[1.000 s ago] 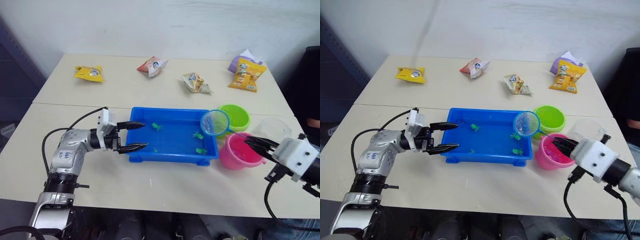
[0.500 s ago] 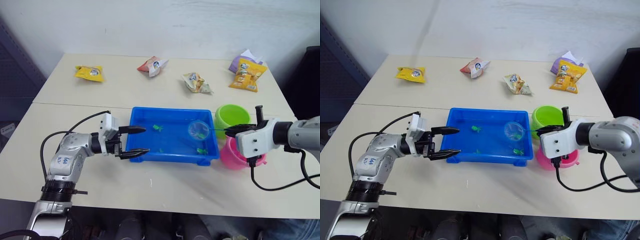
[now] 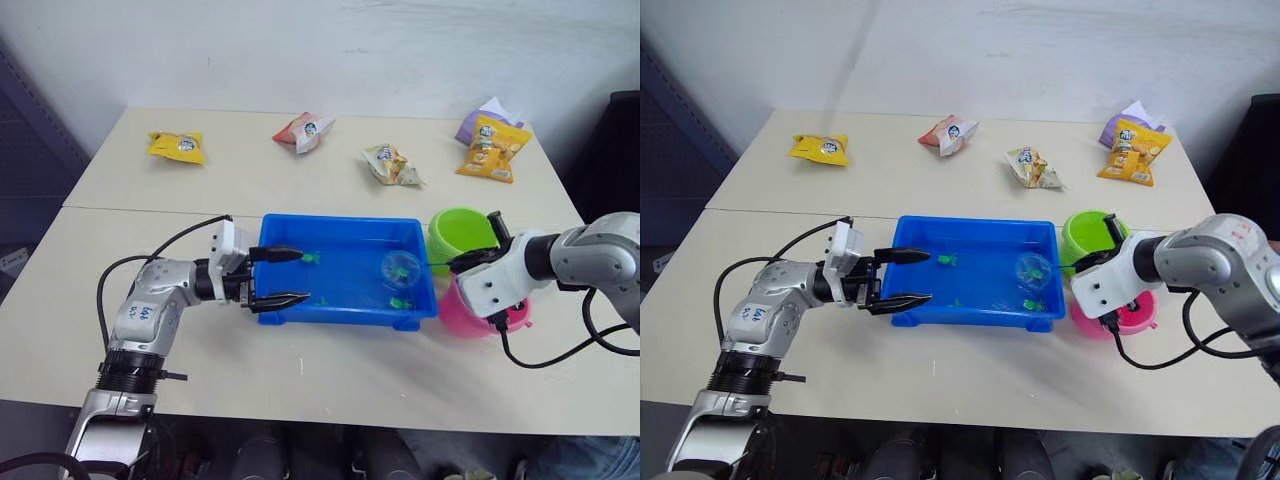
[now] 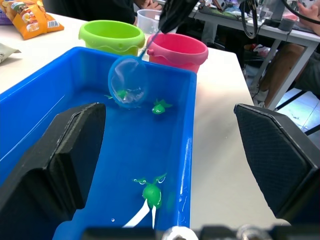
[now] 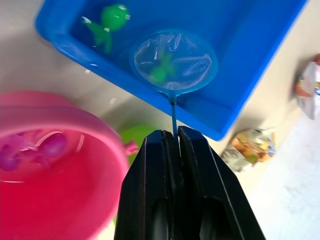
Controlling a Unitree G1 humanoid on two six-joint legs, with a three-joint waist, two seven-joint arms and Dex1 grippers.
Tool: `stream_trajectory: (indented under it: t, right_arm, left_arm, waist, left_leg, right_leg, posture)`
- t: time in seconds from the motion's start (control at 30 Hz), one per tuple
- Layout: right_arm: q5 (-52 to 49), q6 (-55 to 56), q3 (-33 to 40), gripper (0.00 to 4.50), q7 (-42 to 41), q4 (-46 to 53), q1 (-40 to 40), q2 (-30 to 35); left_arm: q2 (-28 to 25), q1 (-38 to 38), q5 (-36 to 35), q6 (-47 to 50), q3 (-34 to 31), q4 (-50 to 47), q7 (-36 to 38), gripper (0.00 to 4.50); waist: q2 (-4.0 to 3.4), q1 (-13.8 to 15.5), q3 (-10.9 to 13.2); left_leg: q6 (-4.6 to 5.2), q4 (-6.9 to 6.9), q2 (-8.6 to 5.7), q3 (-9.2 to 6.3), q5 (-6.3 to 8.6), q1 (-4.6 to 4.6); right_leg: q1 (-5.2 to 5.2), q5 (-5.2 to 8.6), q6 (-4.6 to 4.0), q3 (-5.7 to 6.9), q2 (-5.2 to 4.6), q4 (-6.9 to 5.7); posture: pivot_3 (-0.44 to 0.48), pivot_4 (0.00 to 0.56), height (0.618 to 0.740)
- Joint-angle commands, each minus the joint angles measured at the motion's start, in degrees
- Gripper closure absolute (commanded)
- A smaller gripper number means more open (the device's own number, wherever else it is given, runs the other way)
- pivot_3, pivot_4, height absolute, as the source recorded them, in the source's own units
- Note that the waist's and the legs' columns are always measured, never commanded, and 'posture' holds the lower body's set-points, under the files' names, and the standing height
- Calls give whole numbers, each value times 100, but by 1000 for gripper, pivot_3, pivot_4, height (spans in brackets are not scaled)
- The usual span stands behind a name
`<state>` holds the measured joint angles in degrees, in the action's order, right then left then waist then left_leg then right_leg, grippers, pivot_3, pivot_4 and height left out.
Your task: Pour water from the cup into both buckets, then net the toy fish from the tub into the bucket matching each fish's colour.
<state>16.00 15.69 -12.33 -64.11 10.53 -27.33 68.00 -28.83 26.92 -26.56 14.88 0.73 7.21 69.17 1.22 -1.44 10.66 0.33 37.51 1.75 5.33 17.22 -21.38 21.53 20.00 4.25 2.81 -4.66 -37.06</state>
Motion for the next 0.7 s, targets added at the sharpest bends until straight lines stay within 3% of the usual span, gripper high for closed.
stream_trajectory:
  t: [0.03, 0.33, 0.57, 0.7]
  right_arm:
    - [-13, -252, 133, 4500, -302, 295, 8, 115]
    - [-315, -1044, -48, 4500, -1187, 640, -163, 51]
    - [-530, -1668, 10, 4500, -1164, 757, 19, -187]
    - [-972, -2763, 170, 4500, -972, 896, 23, -657]
  left_arm:
    - [18, 86, -17, -87, -18, -71, 22, 79]
    - [-24, 117, -20, -87, -39, -34, 63, 79]
    - [-86, 18, -53, -47, -86, -137, 44, 79]
    - [-106, -13, -67, -28, -98, -173, 29, 79]
  waist:
    - [0, 5, 0]
    - [0, 11, 0]
    - [0, 9, 0]
    - [0, 0, 0]
  left_leg:
    - [0, 3, 0, -1, 0, -1]
    - [1, 7, 0, -4, 1, -2]
    - [2, 9, 0, -4, 2, -4]
    - [2, 11, 1, -5, 2, -4]
  right_leg:
    - [0, 0, 0, 1, 0, 0]
    - [-2, 0, 0, 2, -2, -1]
    - [-2, 0, 0, 3, -4, -2]
    - [-2, 0, 0, 3, -4, -3]
  posture:
    - [0, 150, 738]
    - [0, 150, 738]
    - [0, 150, 738]
    - [0, 150, 738]
